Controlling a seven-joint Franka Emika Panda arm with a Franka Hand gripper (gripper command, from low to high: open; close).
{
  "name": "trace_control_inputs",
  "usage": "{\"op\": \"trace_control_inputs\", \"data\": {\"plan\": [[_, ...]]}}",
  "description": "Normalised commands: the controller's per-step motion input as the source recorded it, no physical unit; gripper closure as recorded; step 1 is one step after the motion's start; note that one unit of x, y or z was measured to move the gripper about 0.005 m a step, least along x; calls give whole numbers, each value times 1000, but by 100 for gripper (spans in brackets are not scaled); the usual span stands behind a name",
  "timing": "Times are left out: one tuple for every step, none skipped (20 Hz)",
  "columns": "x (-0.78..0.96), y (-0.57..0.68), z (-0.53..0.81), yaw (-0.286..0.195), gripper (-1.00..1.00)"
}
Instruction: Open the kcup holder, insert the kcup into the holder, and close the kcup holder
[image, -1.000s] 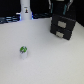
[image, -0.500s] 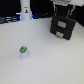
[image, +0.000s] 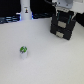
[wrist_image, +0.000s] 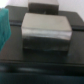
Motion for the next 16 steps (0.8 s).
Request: {"op": "trace_control_inputs", "data": {"plan": [[-191, 294, -380, -142, -100], [-229, 240, -391, -126, -100], [-271, 171, -360, -101, -100], [-311, 91, -386, -73, -100], [-331, 71, -386, -64, -100], [-386, 49, -394, -57, -100], [-406, 9, -394, -49, -100], [-411, 17, -414, -46, -100], [-391, 37, -380, -41, -100], [-394, 57, -389, -34, -100], [-343, 86, -306, -25, -100], [-300, 109, -191, -11, -100], [-246, 89, -109, 0, -100], [-140, 51, -6, 0, 100], [-66, 9, 0, 0, 100], [0, 0, 0, 0, 100]]}}
